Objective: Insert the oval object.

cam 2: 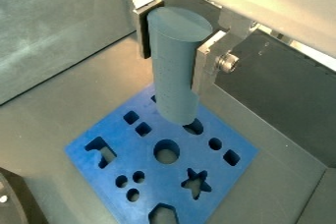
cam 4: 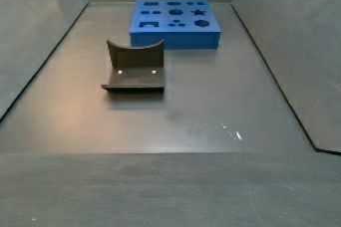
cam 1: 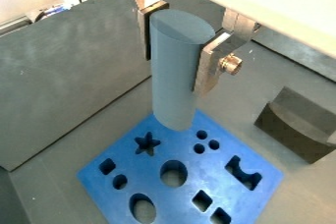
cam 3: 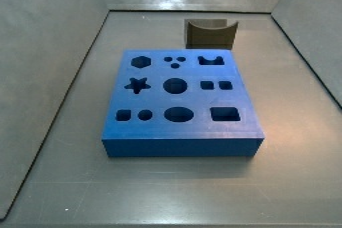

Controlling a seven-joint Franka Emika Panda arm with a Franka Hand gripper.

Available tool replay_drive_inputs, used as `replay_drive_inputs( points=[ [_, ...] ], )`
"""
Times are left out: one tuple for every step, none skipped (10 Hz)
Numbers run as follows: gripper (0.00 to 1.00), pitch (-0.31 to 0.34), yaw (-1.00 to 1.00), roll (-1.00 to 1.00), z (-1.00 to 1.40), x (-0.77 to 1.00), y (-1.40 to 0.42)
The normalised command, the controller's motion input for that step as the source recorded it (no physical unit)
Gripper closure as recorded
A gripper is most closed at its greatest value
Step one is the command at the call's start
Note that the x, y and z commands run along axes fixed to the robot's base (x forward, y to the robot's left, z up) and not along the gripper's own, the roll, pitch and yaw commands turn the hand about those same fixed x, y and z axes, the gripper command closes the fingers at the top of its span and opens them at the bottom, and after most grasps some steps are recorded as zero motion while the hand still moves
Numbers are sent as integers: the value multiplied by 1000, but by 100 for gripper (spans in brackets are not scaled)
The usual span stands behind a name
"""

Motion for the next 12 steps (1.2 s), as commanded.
replay_drive_inputs(
  points=[
    [100,-50,0,114,-1000,17,-754],
    [100,-43,0,126,-1000,17,-746],
    [100,-50,0,161,-1000,69,-714],
    [100,-46,-191,239,-911,357,-731],
    [100,-23,-203,297,-800,389,-654],
    [100,-19,-211,356,-654,443,-554],
    [100,-29,-229,326,-680,457,-560],
    [100,-90,-134,204,-583,223,-309],
    [100,-181,-3,0,-566,0,117],
    [100,-110,0,157,-583,-186,166],
    [100,3,-29,31,-237,0,269],
    [100,0,-37,24,-123,-71,203]
  ],
)
